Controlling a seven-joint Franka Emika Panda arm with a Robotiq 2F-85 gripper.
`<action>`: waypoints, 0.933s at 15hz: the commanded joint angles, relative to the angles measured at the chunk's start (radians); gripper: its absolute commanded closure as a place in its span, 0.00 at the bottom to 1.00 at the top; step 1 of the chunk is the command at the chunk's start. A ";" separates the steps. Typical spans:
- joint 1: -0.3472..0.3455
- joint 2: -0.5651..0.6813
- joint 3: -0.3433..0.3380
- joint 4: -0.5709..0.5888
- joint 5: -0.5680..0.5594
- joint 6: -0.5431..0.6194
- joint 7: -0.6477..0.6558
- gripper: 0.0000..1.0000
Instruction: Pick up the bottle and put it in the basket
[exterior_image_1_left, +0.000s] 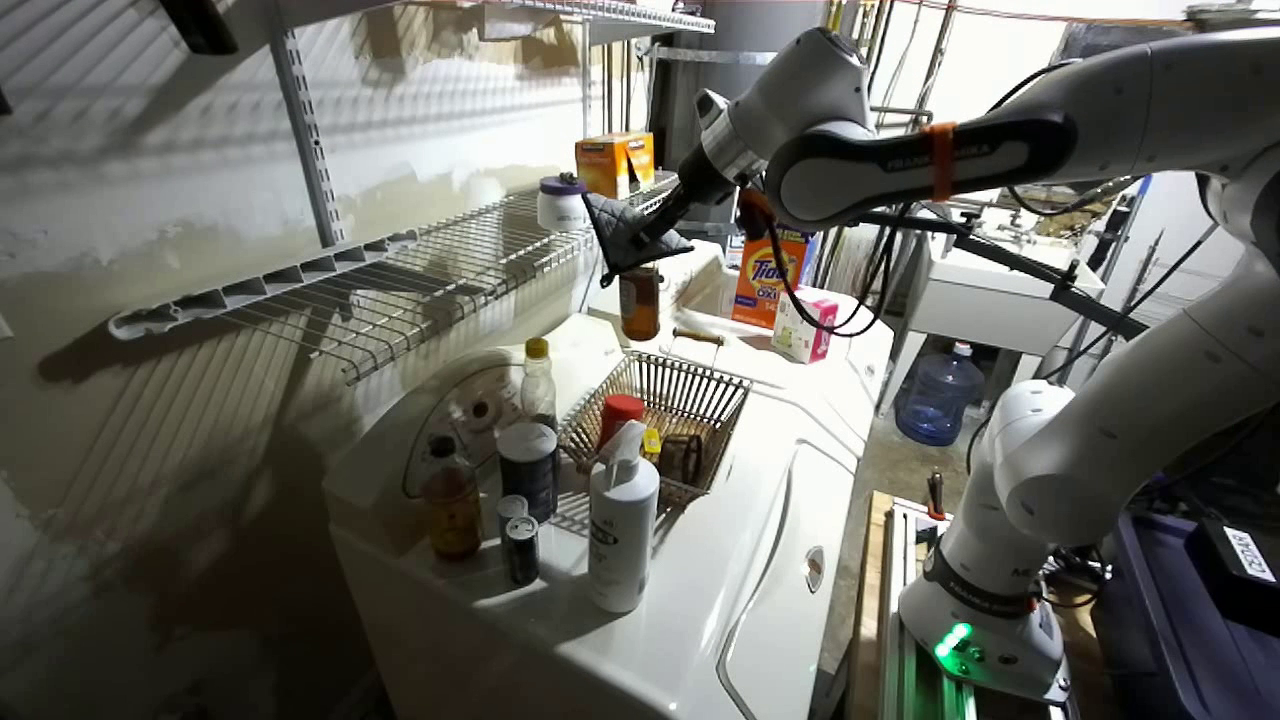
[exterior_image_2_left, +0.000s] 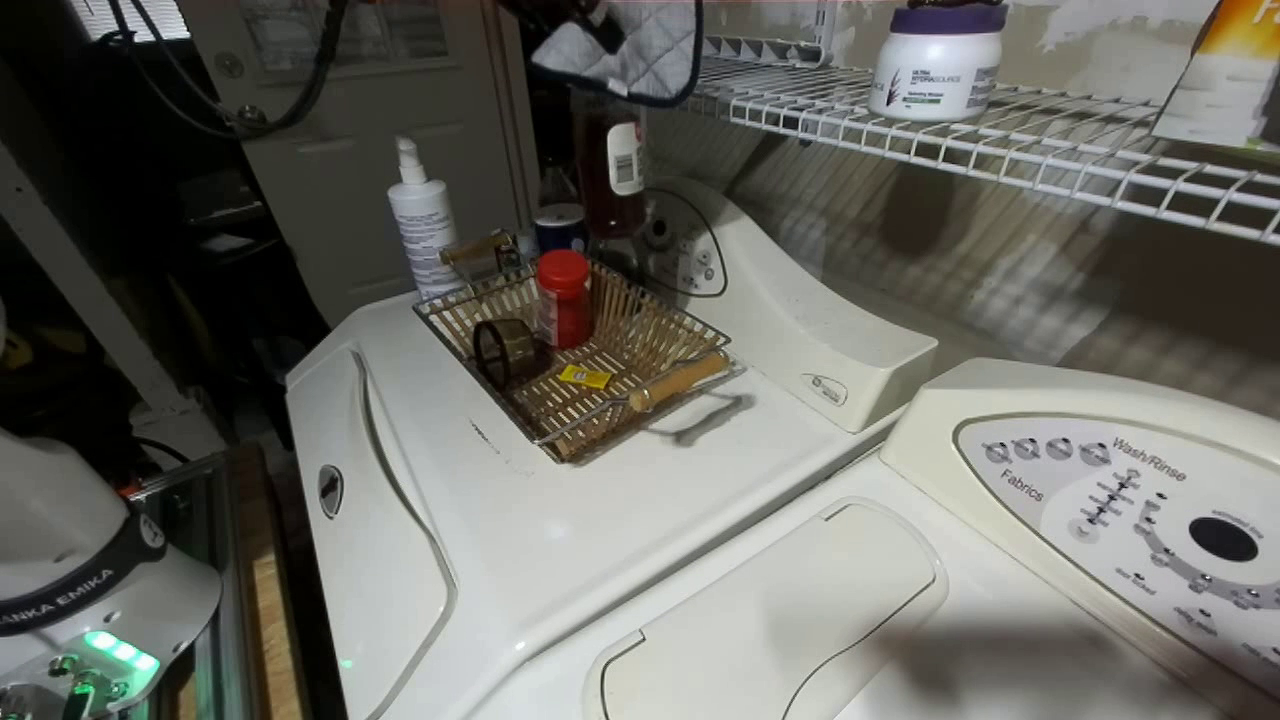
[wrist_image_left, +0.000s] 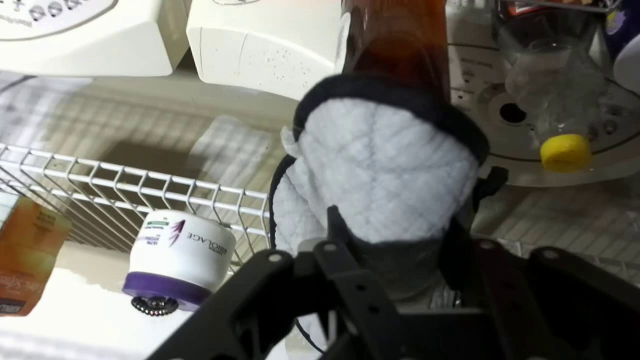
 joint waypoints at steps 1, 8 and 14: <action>-0.006 -0.003 -0.003 -0.020 -0.019 0.013 0.019 0.56; -0.031 -0.016 0.005 -0.057 -0.040 0.030 0.044 0.56; 0.042 0.020 -0.110 -0.176 0.078 0.145 -0.053 0.81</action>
